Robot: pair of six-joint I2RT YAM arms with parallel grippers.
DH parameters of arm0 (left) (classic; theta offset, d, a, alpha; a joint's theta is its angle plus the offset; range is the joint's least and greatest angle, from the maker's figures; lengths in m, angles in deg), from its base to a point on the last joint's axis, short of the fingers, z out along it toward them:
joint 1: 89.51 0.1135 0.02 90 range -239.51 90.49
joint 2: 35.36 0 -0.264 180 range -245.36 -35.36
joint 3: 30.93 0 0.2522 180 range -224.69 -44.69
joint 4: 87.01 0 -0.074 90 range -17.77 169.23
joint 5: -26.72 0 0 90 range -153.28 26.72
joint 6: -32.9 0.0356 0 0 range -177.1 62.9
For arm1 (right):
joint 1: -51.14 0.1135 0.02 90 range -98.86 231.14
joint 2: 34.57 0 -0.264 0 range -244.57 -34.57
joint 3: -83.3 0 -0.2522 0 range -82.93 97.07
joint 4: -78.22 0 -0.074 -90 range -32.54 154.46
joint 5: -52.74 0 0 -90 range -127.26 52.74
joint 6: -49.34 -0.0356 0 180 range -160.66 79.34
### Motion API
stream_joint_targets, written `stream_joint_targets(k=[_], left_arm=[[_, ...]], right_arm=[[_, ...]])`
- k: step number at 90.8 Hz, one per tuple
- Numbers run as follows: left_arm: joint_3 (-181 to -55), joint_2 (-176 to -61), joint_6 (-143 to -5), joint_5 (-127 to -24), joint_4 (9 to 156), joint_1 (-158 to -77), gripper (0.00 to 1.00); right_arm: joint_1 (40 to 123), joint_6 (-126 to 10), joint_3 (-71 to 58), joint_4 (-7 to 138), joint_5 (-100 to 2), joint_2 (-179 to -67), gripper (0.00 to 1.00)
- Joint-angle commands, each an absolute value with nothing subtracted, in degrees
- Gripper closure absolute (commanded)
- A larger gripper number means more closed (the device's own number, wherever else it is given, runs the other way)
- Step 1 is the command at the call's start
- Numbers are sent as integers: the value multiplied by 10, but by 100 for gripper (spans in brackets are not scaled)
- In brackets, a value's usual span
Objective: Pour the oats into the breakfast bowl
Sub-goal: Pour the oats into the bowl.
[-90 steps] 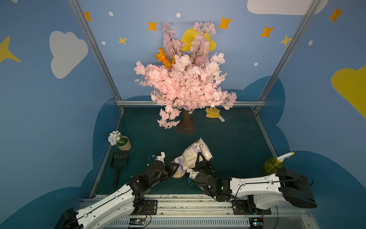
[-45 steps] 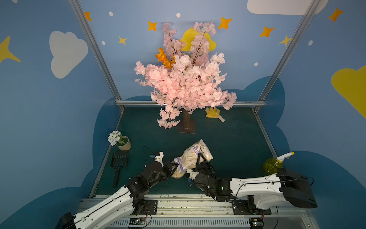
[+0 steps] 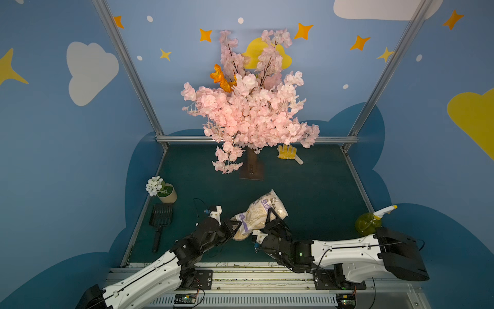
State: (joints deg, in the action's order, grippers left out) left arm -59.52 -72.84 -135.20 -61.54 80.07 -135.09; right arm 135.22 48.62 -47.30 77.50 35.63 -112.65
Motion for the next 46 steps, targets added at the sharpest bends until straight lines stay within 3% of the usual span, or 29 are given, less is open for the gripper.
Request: stream_joint_targets(k=[1,46], left_arm=[[-591,-730,-1339,-536,714,-1330,97],[-648,-796,-1307,-535,723,-1327,97]], right_arm=[[1354,403,-427,764,432,-1090,100],[1334,-11,-354,416,472,-1134,100]])
